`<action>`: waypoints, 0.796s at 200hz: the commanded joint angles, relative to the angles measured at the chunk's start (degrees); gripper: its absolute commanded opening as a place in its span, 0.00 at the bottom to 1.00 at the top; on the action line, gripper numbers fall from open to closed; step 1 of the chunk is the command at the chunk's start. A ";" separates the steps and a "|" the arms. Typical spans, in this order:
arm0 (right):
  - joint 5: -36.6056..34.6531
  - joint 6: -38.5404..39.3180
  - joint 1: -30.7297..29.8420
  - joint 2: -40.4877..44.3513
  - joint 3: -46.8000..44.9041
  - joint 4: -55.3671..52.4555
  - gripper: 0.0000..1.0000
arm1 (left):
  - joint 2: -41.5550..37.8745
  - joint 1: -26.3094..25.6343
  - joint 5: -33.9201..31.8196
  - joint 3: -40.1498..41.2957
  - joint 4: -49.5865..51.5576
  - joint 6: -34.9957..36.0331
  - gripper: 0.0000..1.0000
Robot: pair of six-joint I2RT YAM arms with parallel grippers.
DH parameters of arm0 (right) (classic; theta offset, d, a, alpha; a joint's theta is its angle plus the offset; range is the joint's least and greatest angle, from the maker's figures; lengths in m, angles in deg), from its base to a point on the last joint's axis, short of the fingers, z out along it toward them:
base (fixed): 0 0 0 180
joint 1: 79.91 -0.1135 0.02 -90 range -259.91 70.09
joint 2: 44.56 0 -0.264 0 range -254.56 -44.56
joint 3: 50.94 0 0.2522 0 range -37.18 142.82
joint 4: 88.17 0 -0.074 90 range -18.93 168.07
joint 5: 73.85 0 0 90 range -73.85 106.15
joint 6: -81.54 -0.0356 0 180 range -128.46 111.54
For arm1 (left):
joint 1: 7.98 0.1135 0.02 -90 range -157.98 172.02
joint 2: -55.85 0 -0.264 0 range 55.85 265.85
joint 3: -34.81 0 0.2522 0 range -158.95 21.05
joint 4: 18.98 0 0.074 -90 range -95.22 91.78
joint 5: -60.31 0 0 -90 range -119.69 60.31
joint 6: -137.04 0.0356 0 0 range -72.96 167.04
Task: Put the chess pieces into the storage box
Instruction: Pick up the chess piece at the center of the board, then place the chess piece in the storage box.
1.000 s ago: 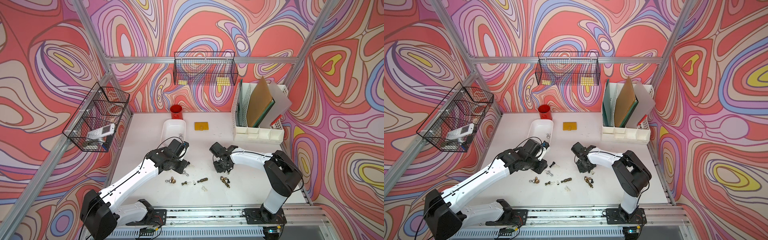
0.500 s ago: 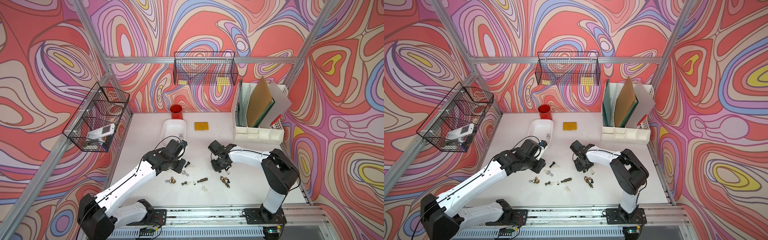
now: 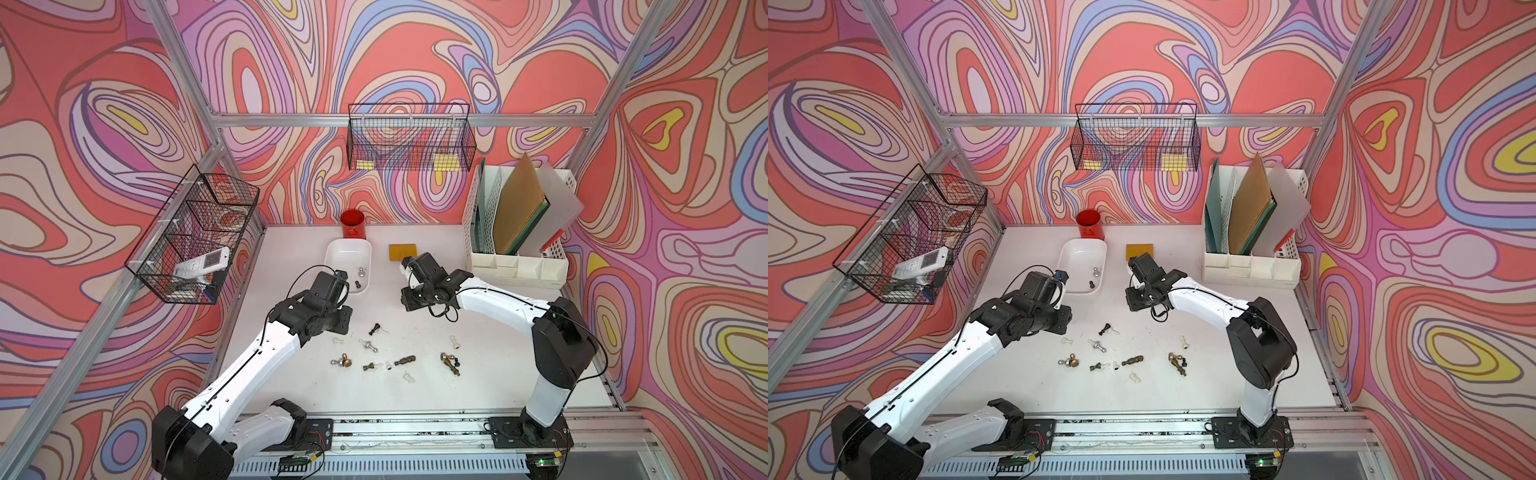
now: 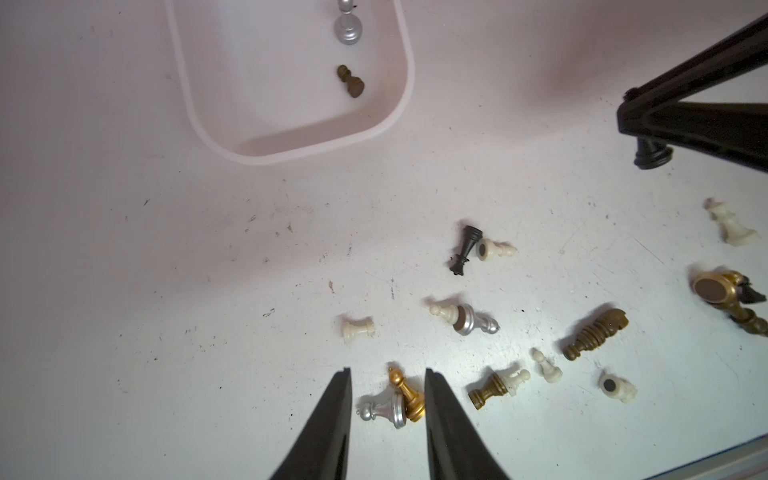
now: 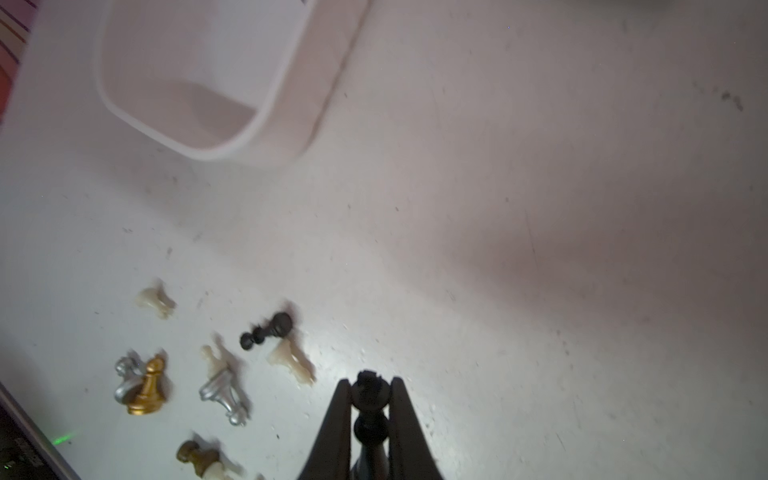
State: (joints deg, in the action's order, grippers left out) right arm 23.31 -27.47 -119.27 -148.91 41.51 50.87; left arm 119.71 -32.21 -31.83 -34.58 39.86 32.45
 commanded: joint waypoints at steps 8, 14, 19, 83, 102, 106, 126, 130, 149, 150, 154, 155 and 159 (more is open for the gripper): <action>1.69 -0.21 -0.11 -5.94 6.22 9.08 0.02 | -0.53 5.63 5.05 0.65 -2.09 -2.82 0.35; 1.55 -0.39 -0.11 -7.24 7.25 10.86 0.02 | -0.62 6.45 5.25 0.86 -2.47 -3.19 0.35; 1.55 -0.36 -0.11 -8.28 8.20 12.28 0.02 | -0.66 6.94 5.38 0.88 -2.70 -3.46 0.35; 2.12 3.62 -1.67 -24.50 26.36 19.48 0.02 | 0.69 8.98 8.22 1.31 -2.98 -3.67 0.36; 2.96 4.83 -1.94 -27.62 29.30 21.81 0.02 | 0.49 8.98 8.34 1.70 -2.93 -3.69 0.36; 3.00 5.07 -2.03 -28.05 29.51 22.53 0.02 | 0.36 8.94 8.38 1.84 -2.89 -3.69 0.36; 4.13 5.73 -2.13 -30.58 30.56 25.86 0.02 | -0.10 8.96 8.43 2.20 -2.89 -3.69 0.36; 4.47 5.73 -2.13 -31.04 30.76 26.47 0.03 | -0.25 8.94 8.32 2.18 -2.88 -3.69 0.36; 6.48 5.89 -2.28 -33.92 32.95 28.09 0.04 | -0.53 9.02 8.47 2.32 -3.02 -3.78 0.36; 6.61 5.85 -2.30 -34.08 33.16 28.13 0.04 | -0.51 9.02 8.51 2.35 -3.04 -3.78 0.36; 6.79 6.05 -2.35 -34.70 33.83 28.02 0.04 | -0.57 9.05 8.54 2.37 -3.07 -3.78 0.36; 6.80 6.11 -2.33 -34.87 34.04 28.00 0.04 | -0.62 9.03 8.50 2.37 -3.07 -3.78 0.36; 6.82 6.41 -2.52 -35.38 34.55 28.10 0.04 | -0.58 9.02 8.56 2.45 -3.00 -3.78 0.36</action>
State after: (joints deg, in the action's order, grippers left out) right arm 27.83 -22.70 -121.34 -180.76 72.70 75.54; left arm 120.10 -23.62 -23.85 -32.75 37.45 29.11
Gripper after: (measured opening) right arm 0.146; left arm 0.358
